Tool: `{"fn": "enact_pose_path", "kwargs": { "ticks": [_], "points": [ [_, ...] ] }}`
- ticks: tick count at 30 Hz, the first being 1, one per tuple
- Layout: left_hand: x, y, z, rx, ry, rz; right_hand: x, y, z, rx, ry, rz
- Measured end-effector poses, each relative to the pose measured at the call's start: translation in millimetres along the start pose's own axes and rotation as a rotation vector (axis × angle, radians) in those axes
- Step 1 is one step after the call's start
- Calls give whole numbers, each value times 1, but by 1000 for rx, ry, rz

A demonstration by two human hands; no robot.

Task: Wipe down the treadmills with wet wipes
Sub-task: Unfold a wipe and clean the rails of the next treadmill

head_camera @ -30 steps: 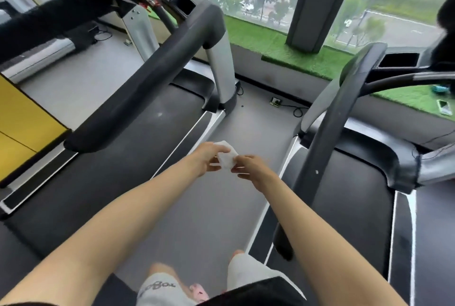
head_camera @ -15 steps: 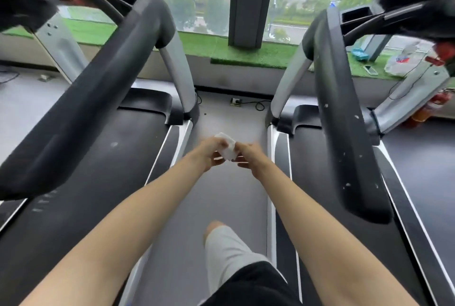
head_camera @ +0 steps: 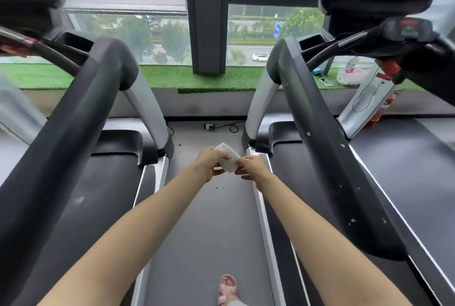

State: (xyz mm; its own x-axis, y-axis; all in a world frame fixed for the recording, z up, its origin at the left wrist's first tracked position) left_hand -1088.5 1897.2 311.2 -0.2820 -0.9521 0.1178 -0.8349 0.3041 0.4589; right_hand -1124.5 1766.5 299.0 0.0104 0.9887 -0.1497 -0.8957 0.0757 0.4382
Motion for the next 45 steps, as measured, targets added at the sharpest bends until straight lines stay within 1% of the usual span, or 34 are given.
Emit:
{"fn": "enact_pose_path", "kwargs": {
  "ticks": [5,9,12,15,18,23,26,30,34,36,41,45],
  "points": [
    [33,-75,-52,23,-83,63,-49,-62,30,-8,-75,-110],
    [53,-122,-110,86,-72,92,-83,-109,75,-69,-112,-125],
    [52,-156,-149,110,-93,102,-102,-143,111,-108,-134,-130],
    [50,-196,-179,123,-121,158,-113,-176,139,-113,-128,-167],
    [47,-243,-208,135,-100,187,-125,-219,169,-139,-122,-225],
    [38,-345,-258,156,-124,229,-142,-301,218,-168,-148,-332],
    [33,-408,-294,139,-121,303,-154,-351,249,-191,-167,-438],
    [34,-480,-346,94,-89,427,-165,-400,284,-197,-209,-519],
    [55,-526,-398,145,-207,653,-189,-443,313,-196,-275,-628],
    [71,-553,-417,167,-240,703,-206,-460,327,-205,-285,-696],
    [116,-615,-452,185,-191,747,-261,-502,361,-227,-103,-911],
    [147,-656,-475,149,-151,811,-301,-539,384,-159,32,-1016]
  ]
}}
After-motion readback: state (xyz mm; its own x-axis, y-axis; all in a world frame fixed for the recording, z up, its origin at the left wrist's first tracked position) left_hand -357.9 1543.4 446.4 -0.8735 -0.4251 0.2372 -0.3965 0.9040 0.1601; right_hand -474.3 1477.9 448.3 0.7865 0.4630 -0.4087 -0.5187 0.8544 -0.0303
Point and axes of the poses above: each hand's wrist, its own y-axis away from the middle knuckle, its own x-axis out of the palm, z = x × y, the point moved 3 cm from there along -y, towards the middle knuckle, and after that the axes turned 7 degrees about z, right-handed, at the moved point
